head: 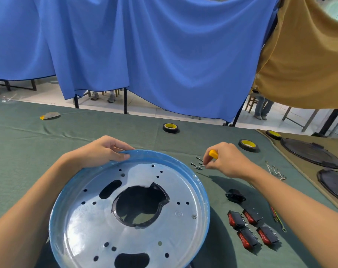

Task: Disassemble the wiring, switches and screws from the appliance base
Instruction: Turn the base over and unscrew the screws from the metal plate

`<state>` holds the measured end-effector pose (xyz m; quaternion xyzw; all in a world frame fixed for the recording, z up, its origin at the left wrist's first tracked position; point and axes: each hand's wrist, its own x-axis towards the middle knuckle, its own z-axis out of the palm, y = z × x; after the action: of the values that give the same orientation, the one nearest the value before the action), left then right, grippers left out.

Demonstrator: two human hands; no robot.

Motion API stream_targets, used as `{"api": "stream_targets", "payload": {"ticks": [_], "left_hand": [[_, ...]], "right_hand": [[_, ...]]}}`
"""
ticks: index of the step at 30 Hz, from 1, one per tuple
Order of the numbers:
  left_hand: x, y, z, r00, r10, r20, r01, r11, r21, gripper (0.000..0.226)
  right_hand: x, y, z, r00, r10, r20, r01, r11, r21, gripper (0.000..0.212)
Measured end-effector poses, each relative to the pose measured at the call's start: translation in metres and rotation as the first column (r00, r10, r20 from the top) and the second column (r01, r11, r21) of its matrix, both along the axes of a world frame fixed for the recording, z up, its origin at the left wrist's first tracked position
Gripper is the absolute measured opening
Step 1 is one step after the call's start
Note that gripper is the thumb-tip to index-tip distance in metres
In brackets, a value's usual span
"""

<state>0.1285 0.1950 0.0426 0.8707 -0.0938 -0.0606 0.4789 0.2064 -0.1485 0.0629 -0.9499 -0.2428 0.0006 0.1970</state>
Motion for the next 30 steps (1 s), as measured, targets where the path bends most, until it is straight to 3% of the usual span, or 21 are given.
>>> {"api": "stream_targets", "payload": {"ticks": [10, 14, 17, 22, 27, 30], "left_hand": [[0.001, -0.017, 0.001, 0.997, 0.073, 0.036, -0.073, 0.997, 0.014, 0.04], [-0.008, -0.021, 0.003, 0.981, 0.192, 0.028, -0.193, 0.981, 0.017, 0.026], [-0.016, -0.022, 0.008, 0.963, 0.269, -0.012, -0.265, 0.955, 0.13, 0.016], [-0.028, -0.025, 0.012, 0.939, 0.342, -0.024, -0.323, 0.908, 0.266, 0.044], [-0.034, -0.029, 0.02, 0.874, 0.486, 0.003, -0.479, 0.86, 0.178, 0.031], [-0.029, -0.036, 0.027, 0.814, 0.581, -0.031, -0.578, 0.813, 0.066, 0.034]], "right_hand": [[0.001, 0.004, -0.03, 0.999, -0.034, -0.007, 0.032, 0.991, -0.13, 0.007], [-0.002, 0.004, -0.028, 0.999, -0.038, 0.014, 0.039, 0.989, -0.14, 0.004], [-0.007, 0.003, -0.022, 0.998, -0.06, 0.036, 0.062, 0.996, -0.063, 0.006], [-0.021, 0.002, -0.009, 0.998, -0.06, 0.034, 0.059, 0.998, 0.036, 0.012], [-0.034, -0.01, 0.001, 0.995, -0.088, 0.038, 0.084, 0.993, 0.086, 0.018], [-0.037, -0.019, 0.007, 0.991, -0.131, 0.022, 0.127, 0.982, 0.142, 0.034]]}}
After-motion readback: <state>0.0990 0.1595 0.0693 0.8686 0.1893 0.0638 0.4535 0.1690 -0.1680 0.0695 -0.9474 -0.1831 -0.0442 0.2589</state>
